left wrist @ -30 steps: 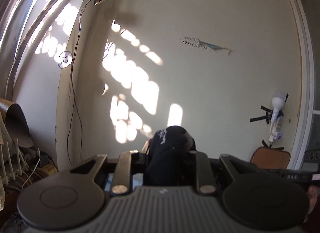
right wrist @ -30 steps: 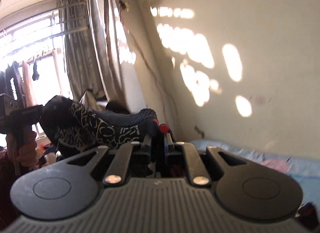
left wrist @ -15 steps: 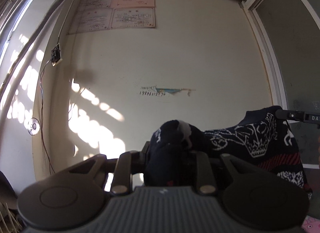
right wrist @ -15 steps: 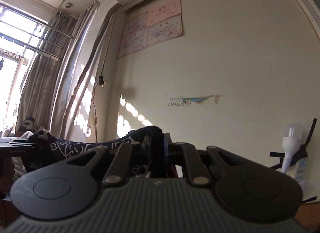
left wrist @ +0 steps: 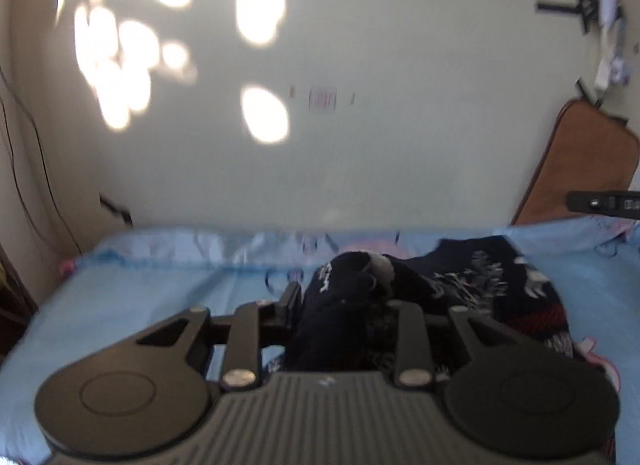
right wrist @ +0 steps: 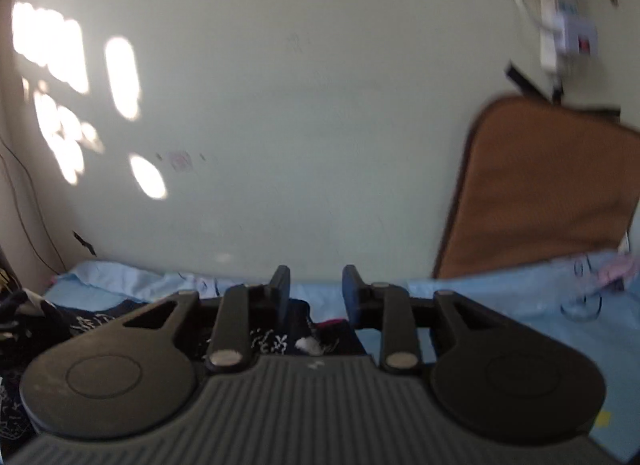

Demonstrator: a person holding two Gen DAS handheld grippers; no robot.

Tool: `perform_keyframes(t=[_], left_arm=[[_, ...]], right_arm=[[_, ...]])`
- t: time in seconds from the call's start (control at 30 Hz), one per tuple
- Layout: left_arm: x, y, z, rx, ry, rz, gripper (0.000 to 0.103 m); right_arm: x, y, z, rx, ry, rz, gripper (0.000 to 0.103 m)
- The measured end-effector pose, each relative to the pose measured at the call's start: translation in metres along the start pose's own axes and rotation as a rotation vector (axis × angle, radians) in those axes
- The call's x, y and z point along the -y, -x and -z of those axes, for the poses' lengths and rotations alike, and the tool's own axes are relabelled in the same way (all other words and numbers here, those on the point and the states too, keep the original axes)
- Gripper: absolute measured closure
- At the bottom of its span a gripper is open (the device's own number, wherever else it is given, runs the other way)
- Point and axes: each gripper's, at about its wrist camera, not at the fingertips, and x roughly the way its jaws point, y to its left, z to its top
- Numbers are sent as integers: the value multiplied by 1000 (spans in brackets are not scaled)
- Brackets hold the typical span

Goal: Fold small clothes

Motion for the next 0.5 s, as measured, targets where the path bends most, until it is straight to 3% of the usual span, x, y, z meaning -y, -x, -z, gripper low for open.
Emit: perform_keyframes(t=[0.07, 0.2, 0.3, 0.37, 0.47, 0.5], left_arm=[[-16, -14, 22, -55, 56, 38, 77], [-50, 24, 60, 13, 28, 74, 70], [-73, 62, 78, 50, 15, 65, 63], [-84, 78, 87, 66, 1, 59, 58], [-92, 88, 92, 63, 23, -10, 58], [-94, 93, 94, 54, 54, 10, 58]], right_arm=[[22, 11, 23, -25, -13, -55, 71], [67, 73, 78, -43, 1, -110, 63], [87, 105, 125, -114, -8, -77, 61], [96, 119, 152, -173, -79, -93, 61], [89, 123, 181, -221, -152, -96, 61], [85, 123, 186, -228, -163, -106, 61]])
